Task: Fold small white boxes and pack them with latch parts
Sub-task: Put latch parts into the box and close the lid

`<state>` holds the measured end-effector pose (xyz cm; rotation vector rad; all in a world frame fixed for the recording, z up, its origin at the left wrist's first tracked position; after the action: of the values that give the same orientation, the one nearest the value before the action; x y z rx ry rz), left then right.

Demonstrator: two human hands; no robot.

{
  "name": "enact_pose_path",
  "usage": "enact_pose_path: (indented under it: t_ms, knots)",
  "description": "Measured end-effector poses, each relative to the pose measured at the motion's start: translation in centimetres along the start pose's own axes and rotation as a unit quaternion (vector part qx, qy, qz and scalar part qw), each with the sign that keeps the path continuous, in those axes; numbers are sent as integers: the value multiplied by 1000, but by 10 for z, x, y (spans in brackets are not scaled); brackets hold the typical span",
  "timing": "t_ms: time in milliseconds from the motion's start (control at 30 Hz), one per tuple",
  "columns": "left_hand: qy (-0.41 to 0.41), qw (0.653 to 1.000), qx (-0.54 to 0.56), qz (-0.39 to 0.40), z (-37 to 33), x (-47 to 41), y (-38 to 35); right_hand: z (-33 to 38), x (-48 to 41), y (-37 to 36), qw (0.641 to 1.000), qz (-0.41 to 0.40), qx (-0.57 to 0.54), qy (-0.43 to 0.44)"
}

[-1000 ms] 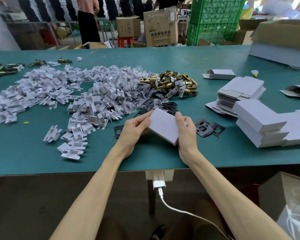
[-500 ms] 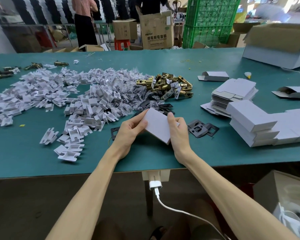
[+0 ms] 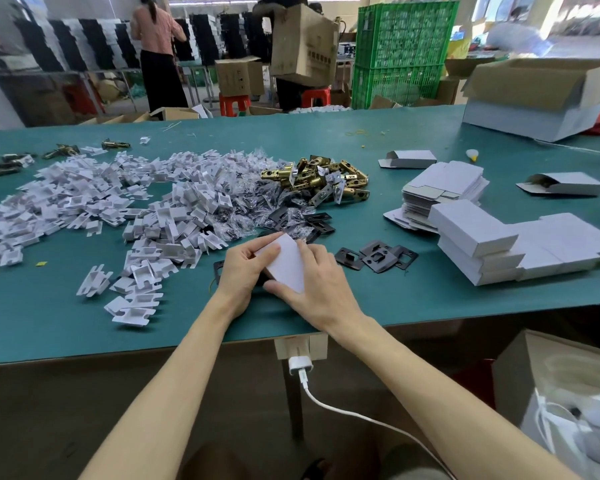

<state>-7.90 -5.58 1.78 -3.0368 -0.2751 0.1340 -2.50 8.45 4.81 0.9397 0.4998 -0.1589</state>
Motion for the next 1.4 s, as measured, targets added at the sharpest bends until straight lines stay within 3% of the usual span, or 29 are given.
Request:
enact_pose_path:
  t_ms: [133,333,500,600,800,1033,1400]
  knots:
    - [6,1000,-7,20,2,1,-5,2,10,4,998,48,29,21]
    - [0,1000,-2,23,-2,3,-11,-37,4,79,998,-57,2,-41]
    - [-15,999,-13,32,-1,1,-10,-73,-11,159,980,-153,129,-18]
    - [-18,999,-12,36,-2,1,-12,-103,-21,195,963,-190,184,-55]
    - [-25,999,-24,30,1,-4,-10,-179,-26,206,956,-116,175,-204]
    - [-30,999,-32,31,2,-3,-15,-204,-24,200,962,-67,150,-219]
    - [-23,999,-23,27,1,-3,-14,-213,-20,212,956,-100,165,-219]
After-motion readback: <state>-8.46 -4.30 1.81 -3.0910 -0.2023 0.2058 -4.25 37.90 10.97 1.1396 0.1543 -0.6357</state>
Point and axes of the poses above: each hand's wrist, its own x-axis away from the middle knuckle, its own y-axis out of the back of the hand, z = x × y, the point moved 10 cm from there along -x, towards the middle knuckle, and after that the axes turned 11 degrees about -z, right-handed, at the moved point
